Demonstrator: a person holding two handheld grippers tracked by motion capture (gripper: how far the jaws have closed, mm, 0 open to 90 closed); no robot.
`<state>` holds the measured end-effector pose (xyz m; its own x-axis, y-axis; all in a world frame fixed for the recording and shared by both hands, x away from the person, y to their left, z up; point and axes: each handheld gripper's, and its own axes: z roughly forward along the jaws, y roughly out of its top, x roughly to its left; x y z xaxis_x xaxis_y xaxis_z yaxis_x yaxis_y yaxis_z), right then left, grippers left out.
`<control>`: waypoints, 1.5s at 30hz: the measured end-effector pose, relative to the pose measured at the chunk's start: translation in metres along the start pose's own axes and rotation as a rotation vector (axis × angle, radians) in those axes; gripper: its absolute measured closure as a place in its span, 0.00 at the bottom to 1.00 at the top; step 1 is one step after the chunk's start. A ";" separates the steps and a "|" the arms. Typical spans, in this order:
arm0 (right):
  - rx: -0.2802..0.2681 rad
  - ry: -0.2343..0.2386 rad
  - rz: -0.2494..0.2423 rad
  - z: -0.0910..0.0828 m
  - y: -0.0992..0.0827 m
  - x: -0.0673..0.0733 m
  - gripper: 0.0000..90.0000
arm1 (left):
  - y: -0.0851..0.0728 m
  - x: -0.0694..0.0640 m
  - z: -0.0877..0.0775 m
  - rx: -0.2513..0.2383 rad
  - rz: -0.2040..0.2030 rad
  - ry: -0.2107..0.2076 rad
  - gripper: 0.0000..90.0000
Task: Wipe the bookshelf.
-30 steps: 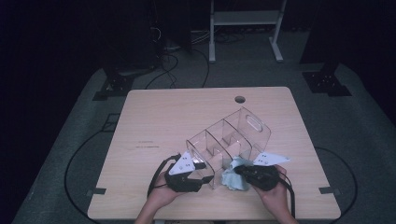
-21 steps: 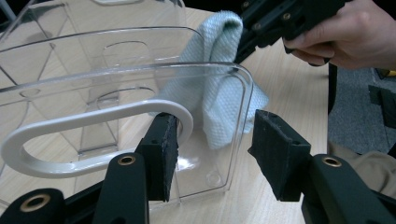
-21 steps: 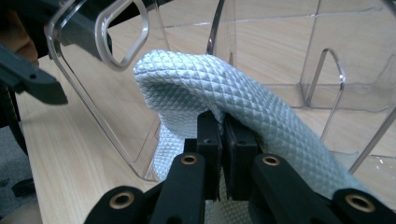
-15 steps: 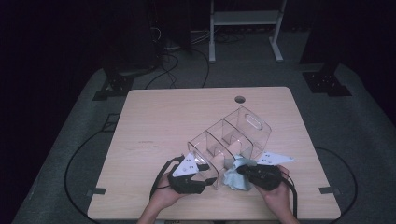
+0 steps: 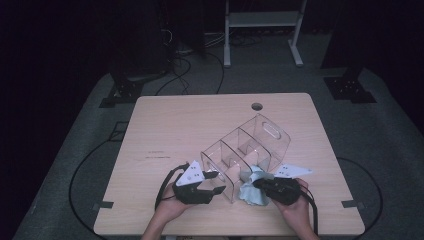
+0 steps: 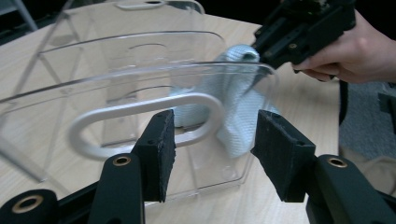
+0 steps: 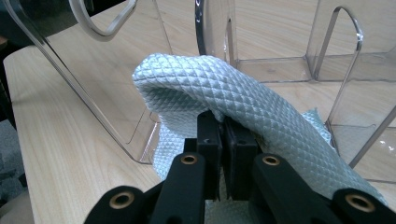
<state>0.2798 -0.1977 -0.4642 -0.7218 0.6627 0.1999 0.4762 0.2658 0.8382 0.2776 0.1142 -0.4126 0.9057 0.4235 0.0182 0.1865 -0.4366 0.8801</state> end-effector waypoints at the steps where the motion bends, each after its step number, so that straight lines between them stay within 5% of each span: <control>1: -0.001 0.001 0.000 0.000 0.000 0.000 0.95 | 0.000 0.001 -0.001 -0.003 -0.003 0.005 0.53; 14: -0.006 0.002 0.000 0.001 0.000 0.000 0.95 | -0.008 0.021 -0.013 -0.003 -0.037 0.104 0.49; 28: -0.002 0.004 -0.009 0.003 0.000 0.000 0.95 | -0.012 0.038 -0.012 0.012 -0.061 0.165 0.40; 45: 0.002 0.001 -0.008 0.003 -0.001 0.000 0.95 | -0.011 0.057 -0.001 0.011 -0.090 0.174 0.30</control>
<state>0.2808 -0.1961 -0.4661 -0.7259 0.6600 0.1936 0.4715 0.2725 0.8387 0.3265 0.1444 -0.4209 0.8058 0.5918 0.0223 0.2689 -0.3991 0.8766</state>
